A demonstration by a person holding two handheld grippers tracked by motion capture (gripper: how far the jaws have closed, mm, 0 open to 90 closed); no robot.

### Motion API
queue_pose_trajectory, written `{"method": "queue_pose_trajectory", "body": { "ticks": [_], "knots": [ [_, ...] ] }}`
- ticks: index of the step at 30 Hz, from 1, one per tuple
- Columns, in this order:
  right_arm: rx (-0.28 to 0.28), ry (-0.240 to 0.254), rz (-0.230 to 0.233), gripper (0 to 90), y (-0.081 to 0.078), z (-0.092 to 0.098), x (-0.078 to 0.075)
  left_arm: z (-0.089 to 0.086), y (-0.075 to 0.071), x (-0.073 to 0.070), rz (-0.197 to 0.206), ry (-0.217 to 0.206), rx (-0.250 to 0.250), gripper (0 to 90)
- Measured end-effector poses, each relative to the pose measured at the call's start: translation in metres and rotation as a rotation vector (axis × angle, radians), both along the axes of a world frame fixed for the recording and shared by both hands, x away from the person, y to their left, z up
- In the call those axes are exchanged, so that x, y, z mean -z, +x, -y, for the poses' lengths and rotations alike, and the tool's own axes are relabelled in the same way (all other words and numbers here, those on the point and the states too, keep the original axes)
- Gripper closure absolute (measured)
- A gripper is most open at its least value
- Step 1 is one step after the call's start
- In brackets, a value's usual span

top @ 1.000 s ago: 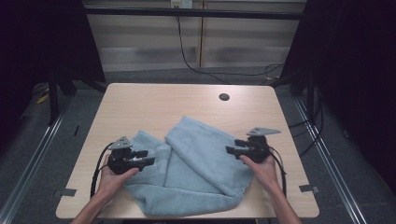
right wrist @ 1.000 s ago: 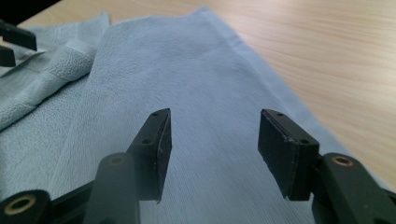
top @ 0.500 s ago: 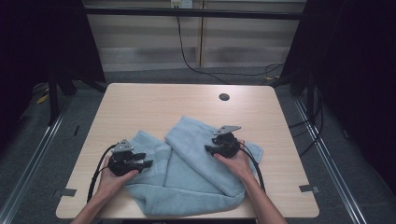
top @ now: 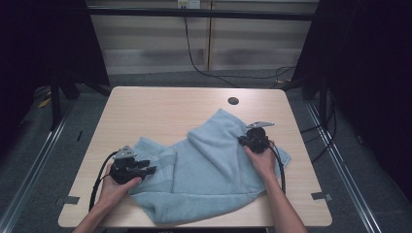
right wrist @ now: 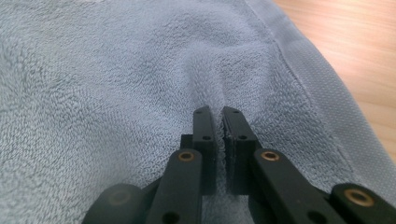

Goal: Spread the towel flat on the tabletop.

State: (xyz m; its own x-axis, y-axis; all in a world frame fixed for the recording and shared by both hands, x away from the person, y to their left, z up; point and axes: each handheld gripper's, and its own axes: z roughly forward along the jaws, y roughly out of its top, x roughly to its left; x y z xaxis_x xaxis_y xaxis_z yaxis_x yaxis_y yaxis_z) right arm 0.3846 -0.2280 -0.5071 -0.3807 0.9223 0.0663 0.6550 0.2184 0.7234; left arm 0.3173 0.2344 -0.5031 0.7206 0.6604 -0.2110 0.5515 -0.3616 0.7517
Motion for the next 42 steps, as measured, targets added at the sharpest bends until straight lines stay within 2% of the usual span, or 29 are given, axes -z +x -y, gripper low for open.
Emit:
{"method": "queue_pose_trajectory", "body": {
  "ticks": [4,6,8,10,11,13,14,16,19,20,21,22,23,24,27,28,30,32,33,37,40,42],
  "knots": [
    [0.039,0.014,-0.003,74.2,0.0,0.012,0.0,-0.005,-0.012,-0.003,-0.041,-0.001,0.001,56.0],
    [0.054,0.06,0.0,70.8,-0.002,0.02,-0.001,-0.008,-0.023,-0.007,-0.068,0.011,0.023,54.9],
    [0.062,0.037,0.01,71.4,-0.007,0.025,-0.003,-0.012,-0.032,-0.008,-0.078,0.01,0.034,54.8],
    [0.056,0.033,0.01,69.4,-0.011,0.03,-0.006,-0.015,-0.039,-0.009,-0.084,-0.008,0.05,53.4],
    [0.048,0.05,0.01,68.2,-0.015,0.031,-0.009,-0.016,-0.041,-0.01,-0.074,-0.017,0.059,52.5],
    [0.024,0.099,0.03,66.3,-0.023,0.032,-0.017,-0.017,-0.041,-0.015,-0.063,-0.063,0.08,52.4],
    [-0.003,0.126,0.048,64.9,-0.031,0.031,-0.022,-0.017,-0.04,-0.019,-0.043,-0.072,0.08,51.3],
    [-0.049,0.104,0.053,62.2,-0.045,0.025,-0.029,-0.016,-0.034,-0.025,-0.018,-0.093,0.077,51.5],
    [-0.1,0.131,0.047,58.5,-0.069,0.018,-0.035,-0.015,-0.018,-0.029,0.004,-0.089,0.049,52.9],
    [-0.116,0.128,0.03,58.0,-0.077,0.015,-0.035,-0.015,-0.01,-0.029,0.012,-0.073,0.034,54.0],
    [-0.141,0.104,0.02,57.0,-0.088,0.012,-0.034,-0.015,-0.007,-0.028,0.012,-0.069,0.027,56.7],
    [-0.149,0.101,0.014,56.7,-0.093,0.01,-0.034,-0.015,0.002,-0.027,0.005,-0.067,0.025,60.4],
    [-0.17,0.105,0.004,56.3,-0.105,0.008,-0.033,-0.016,0.008,-0.026,0.015,-0.057,0.015,64.1],
    [-0.182,0.116,-0.001,56.2,-0.113,0.007,-0.032,-0.018,0.015,-0.024,0.024,-0.054,-0.003,66.0],
    [-0.215,0.183,-0.034,56.1,-0.134,0.007,-0.027,-0.02,0.028,-0.016,0.003,-0.066,-0.055,69.2],
    [-0.218,0.179,-0.041,55.7,-0.137,0.007,-0.025,-0.018,0.029,-0.012,-0.018,-0.046,-0.039,68.6],
    [-0.207,0.104,-0.05,54.6,-0.145,0.006,-0.021,-0.011,0.026,-0.005,-0.013,0.028,0.0,66.1],
    [-0.177,0.059,-0.074,51.9,-0.144,0.007,-0.013,-0.007,0.023,-0.001,-0.011,0.059,0.021,64.4],
    [-0.174,0.042,-0.066,52.3,-0.141,0.008,-0.009,-0.007,0.022,-0.001,-0.009,0.057,0.02,64.0],
    [-0.152,0.059,-0.049,51.0,-0.121,0.012,-0.006,-0.011,0.017,-0.001,-0.03,0.04,0.023,62.6],
    [-0.14,0.06,-0.031,51.0,-0.103,0.015,-0.004,-0.01,0.006,-0.002,-0.019,0.046,-0.005,62.1],
    [-0.131,0.063,-0.027,50.9,-0.087,0.017,-0.003,-0.006,0.001,-0.003,-0.024,0.052,0.031,61.9]
  ]
}}
